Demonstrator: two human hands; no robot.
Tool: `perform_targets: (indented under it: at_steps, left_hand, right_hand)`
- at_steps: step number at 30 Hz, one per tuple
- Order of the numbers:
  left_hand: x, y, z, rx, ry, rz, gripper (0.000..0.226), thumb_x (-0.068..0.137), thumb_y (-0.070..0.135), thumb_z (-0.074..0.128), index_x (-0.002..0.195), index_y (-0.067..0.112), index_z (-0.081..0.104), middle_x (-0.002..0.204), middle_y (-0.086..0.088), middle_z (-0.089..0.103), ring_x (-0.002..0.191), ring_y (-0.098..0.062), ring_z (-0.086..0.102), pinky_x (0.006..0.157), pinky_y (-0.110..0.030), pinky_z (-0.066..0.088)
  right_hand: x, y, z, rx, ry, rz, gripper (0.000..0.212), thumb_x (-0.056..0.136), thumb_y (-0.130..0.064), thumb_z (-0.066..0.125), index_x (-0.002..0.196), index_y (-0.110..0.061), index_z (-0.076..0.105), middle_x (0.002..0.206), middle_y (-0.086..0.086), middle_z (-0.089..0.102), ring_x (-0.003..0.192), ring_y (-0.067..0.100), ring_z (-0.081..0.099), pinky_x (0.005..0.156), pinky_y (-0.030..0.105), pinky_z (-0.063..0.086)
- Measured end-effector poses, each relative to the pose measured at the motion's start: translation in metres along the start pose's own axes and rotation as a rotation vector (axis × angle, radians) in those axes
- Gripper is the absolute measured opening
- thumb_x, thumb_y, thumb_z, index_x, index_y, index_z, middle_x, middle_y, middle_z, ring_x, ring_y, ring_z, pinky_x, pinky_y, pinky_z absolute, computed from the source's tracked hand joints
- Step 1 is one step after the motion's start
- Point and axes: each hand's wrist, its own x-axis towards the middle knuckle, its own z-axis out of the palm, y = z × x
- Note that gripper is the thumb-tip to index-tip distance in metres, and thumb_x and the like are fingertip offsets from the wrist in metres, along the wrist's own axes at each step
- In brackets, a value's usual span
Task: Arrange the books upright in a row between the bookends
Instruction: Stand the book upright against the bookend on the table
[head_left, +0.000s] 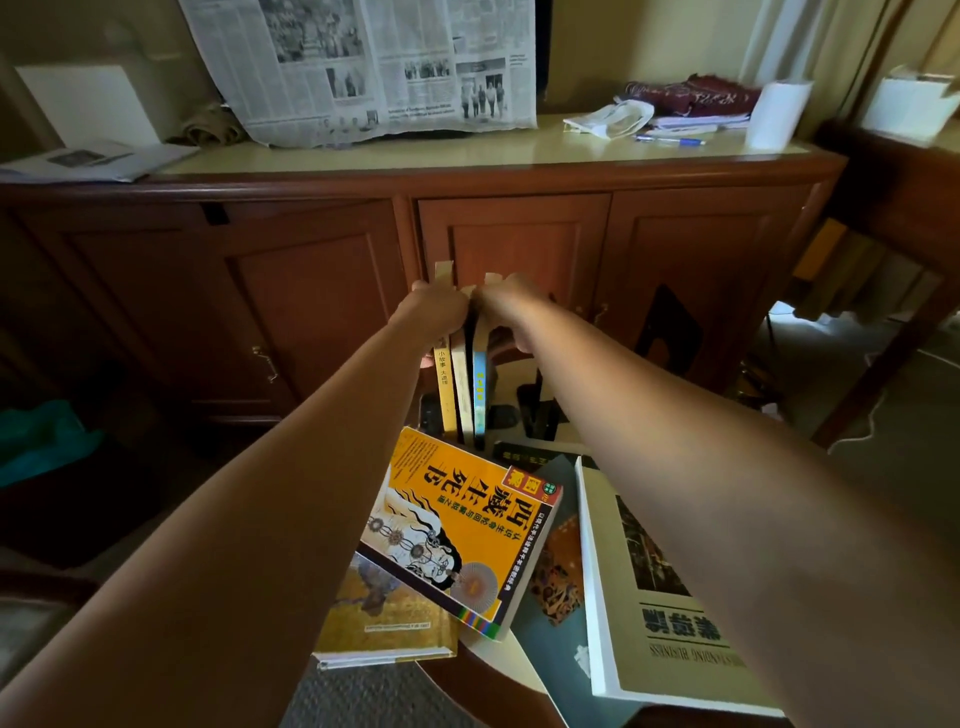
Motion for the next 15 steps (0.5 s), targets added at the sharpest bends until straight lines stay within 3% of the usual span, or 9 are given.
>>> perform_targets:
  at_steps: [3,5,6,8,11,13,15]
  left_hand:
    - [-0.013,-0.008,-0.002,-0.142,-0.042,0.033,0.048,0.106,0.043,0.037,0.131,0.007,0.056,0.11,-0.013,0.063,0.099,-0.028,0.06,0.074,-0.043,0.05]
    - [-0.021,-0.017,-0.002,-0.212,-0.072,0.108,0.048,0.107,0.049,0.032,0.118,0.016,0.064,0.111,-0.011,0.066,0.094,-0.024,0.06,0.074,-0.039,0.046]
    - [-0.025,-0.023,-0.002,-0.247,-0.092,0.132,0.049,0.105,0.053,0.032,0.109,0.021,0.069,0.111,-0.01,0.071,0.093,-0.025,0.063,0.074,-0.039,0.049]
    - [-0.032,-0.037,0.001,-0.345,-0.098,0.167,0.057,0.097,0.066,0.033,0.095,0.03,0.078,0.101,-0.005,0.079,0.099,-0.028,0.069,0.089,-0.047,0.054]
    - [-0.036,-0.059,0.008,-0.435,-0.119,0.223,0.07,0.084,0.087,0.034,0.116,0.04,0.075,0.124,-0.001,0.075,0.121,-0.026,0.065,0.112,-0.057,0.041]
    - [-0.036,-0.072,0.013,-0.494,-0.139,0.251,0.074,0.085,0.092,0.033,0.133,0.046,0.065,0.142,0.003,0.065,0.133,-0.021,0.055,0.117,-0.058,0.032]
    - [-0.029,-0.083,0.017,-0.501,-0.139,0.248,0.083,0.075,0.1,0.035,0.135,0.05,0.061,0.145,0.006,0.062,0.138,-0.024,0.052,0.116,-0.064,0.032]
  right_hand:
    - [0.011,0.021,0.01,0.029,-0.035,-0.006,0.033,0.105,-0.038,0.044,0.094,-0.016,0.067,0.1,0.014,0.075,0.098,0.033,0.074,0.088,0.046,0.061]
    - [0.013,0.031,0.011,0.103,-0.05,-0.001,0.039,0.104,-0.049,0.043,0.1,-0.019,0.068,0.11,0.01,0.074,0.109,0.033,0.07,0.097,0.048,0.056]
    - [0.005,0.032,0.01,0.122,-0.062,0.003,0.044,0.104,-0.054,0.04,0.107,-0.021,0.068,0.119,0.008,0.071,0.118,0.033,0.065,0.104,0.047,0.051]
    - [-0.016,0.034,0.009,0.108,-0.092,0.029,0.057,0.107,-0.059,0.028,0.133,-0.02,0.06,0.139,0.009,0.057,0.134,0.032,0.051,0.109,0.044,0.04]
    - [-0.024,0.047,0.014,0.185,-0.161,0.1,0.077,0.103,-0.066,0.019,0.152,-0.011,0.04,0.161,0.019,0.035,0.147,0.041,0.034,0.116,0.059,0.028]
    - [-0.03,0.049,0.021,0.3,-0.152,0.13,0.083,0.098,-0.075,0.021,0.156,-0.017,0.035,0.165,0.018,0.027,0.15,0.044,0.027,0.117,0.067,0.024]
    - [-0.029,0.049,0.028,0.329,-0.135,0.113,0.083,0.097,-0.076,0.021,0.157,-0.02,0.034,0.166,0.016,0.026,0.151,0.042,0.024,0.117,0.069,0.022]
